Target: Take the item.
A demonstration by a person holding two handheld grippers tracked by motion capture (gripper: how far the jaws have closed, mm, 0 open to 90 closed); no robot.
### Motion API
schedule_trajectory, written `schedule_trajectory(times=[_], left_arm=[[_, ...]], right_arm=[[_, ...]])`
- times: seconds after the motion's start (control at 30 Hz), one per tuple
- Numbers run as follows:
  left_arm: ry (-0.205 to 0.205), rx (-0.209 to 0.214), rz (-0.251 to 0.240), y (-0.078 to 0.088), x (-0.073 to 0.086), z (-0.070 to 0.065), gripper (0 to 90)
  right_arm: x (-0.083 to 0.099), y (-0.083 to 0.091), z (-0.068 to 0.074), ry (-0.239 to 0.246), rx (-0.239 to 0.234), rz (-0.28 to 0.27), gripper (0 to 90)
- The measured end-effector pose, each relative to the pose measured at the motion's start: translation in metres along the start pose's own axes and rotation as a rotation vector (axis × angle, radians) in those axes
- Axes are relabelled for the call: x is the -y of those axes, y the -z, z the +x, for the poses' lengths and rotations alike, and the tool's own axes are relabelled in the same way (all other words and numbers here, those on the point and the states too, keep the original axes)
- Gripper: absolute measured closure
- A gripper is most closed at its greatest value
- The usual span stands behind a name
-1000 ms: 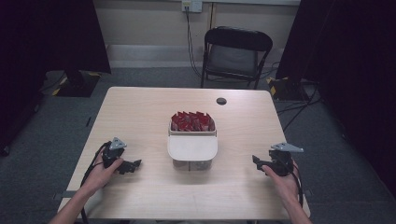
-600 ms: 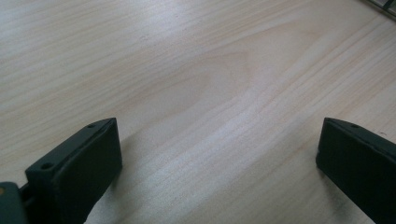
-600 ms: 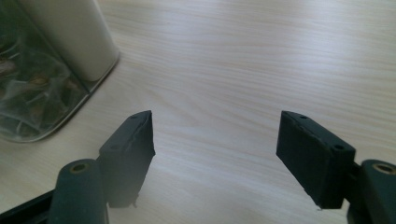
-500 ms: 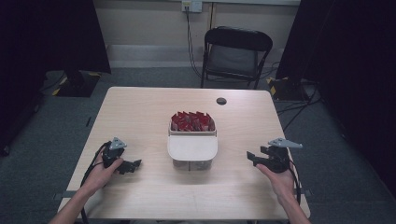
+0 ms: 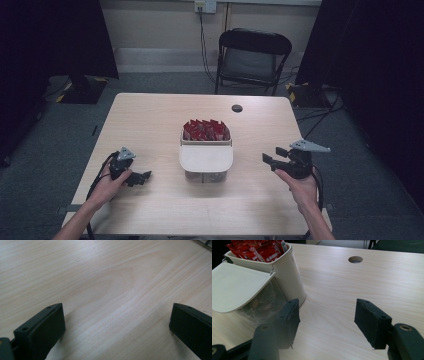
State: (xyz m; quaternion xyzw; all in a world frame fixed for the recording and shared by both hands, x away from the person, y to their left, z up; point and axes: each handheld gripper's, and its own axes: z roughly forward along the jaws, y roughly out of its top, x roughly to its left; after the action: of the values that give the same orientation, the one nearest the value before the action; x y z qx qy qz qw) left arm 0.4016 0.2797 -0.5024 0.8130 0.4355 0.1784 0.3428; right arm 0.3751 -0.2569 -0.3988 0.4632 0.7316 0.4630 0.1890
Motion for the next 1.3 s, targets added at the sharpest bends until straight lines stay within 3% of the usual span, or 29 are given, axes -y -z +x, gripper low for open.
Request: schedule_trajectory(times=[0.27,0.5,0.83,0.93,1.3], left_arm=[[0.0,0.0,0.0,0.0,0.0,0.0,0.0],[0.0,0.0,0.0,0.0,0.0,0.0,0.0],[0.0,0.0,0.0,0.0,0.0,0.0,0.0],[-0.001,0.0,0.001,0.0,0.0,0.0,0.0],[0.0,-0.001,0.0,0.0,0.0,0.0,0.0]], right_arm=[[-0.01,-0.012,0.009,0.018,-0.016,-0.003,40.6],[-0.02,-0.023,0.021,0.042,-0.068,-0.001,44.3],[-0.042,-0.038,0.032,0.052,-0.122,-0.037,46.6],[-0.047,-0.046,0.038,0.067,-0.117,-0.025,47.3],[-0.067,-0.069,0.055,0.085,-0.198,-0.045,63.3]])
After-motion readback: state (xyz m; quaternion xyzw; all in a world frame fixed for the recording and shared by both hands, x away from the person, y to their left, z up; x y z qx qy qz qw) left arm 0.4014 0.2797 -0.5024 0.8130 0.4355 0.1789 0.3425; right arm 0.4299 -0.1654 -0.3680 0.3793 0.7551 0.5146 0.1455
